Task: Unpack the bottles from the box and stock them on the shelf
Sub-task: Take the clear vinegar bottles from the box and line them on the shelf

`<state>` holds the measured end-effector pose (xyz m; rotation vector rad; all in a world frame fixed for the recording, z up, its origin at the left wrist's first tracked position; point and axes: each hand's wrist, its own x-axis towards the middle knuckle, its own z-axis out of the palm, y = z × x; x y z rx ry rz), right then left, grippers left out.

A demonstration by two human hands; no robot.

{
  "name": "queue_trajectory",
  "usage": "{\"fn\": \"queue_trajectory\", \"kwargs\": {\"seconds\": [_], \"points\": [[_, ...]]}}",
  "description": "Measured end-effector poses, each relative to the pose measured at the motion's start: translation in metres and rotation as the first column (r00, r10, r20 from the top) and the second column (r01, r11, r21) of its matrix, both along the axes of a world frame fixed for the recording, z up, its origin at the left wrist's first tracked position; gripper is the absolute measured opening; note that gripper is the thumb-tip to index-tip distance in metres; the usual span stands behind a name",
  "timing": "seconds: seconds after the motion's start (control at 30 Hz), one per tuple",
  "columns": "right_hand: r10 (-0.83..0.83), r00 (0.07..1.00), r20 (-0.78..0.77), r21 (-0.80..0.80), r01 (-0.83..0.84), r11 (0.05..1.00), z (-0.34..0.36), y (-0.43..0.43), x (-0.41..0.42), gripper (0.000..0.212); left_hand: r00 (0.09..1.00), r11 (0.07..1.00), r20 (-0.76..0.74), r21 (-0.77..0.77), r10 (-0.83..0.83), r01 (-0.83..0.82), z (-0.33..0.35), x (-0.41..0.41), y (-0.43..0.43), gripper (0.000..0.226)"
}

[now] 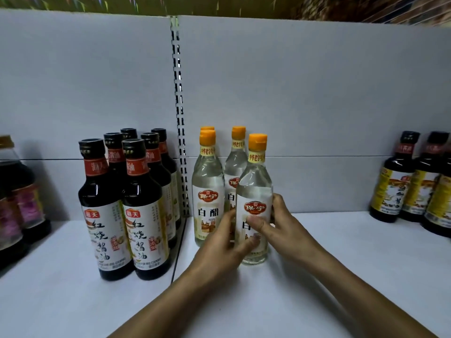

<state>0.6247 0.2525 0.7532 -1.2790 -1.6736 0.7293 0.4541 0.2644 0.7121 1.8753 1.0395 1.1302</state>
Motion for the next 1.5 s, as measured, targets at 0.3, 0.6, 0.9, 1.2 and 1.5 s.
{"fn": "queue_trajectory", "kwargs": {"seconds": [0.3, 0.6, 0.9, 1.2, 1.5], "points": [[0.043, 0.999, -0.004, -0.061, -0.043, 0.997, 0.004, 0.023, 0.000, 0.048, 0.894, 0.858, -0.231, 0.446, 0.384, -0.254, 0.011, -0.010, -0.004, 0.043], [0.044, 0.999, 0.010, -0.036, -0.044, 0.998, -0.001, 0.034, -0.005, 0.052, 0.790, 0.669, -0.042, 0.559, 0.612, -0.489, 0.018, -0.017, 0.003, 0.047], [0.000, 0.997, 0.080, 0.051, -0.004, 0.999, -0.025, 0.033, -0.004, 0.084, 0.871, 0.865, -0.030, 0.140, 0.491, -0.482, 0.011, -0.023, 0.014, 0.097], [0.030, 0.996, 0.081, 0.055, -0.034, 0.998, -0.045, 0.043, -0.002, 0.076, 0.923, 0.925, 0.066, -0.011, 0.380, -0.380, 0.000, -0.026, 0.024, 0.070], [-0.050, 0.976, 0.213, 0.067, 0.037, 0.997, -0.051, 0.046, -0.009, 0.072, 0.923, 0.926, 0.077, 0.000, 0.376, -0.377, 0.000, -0.028, 0.023, 0.065]]}}
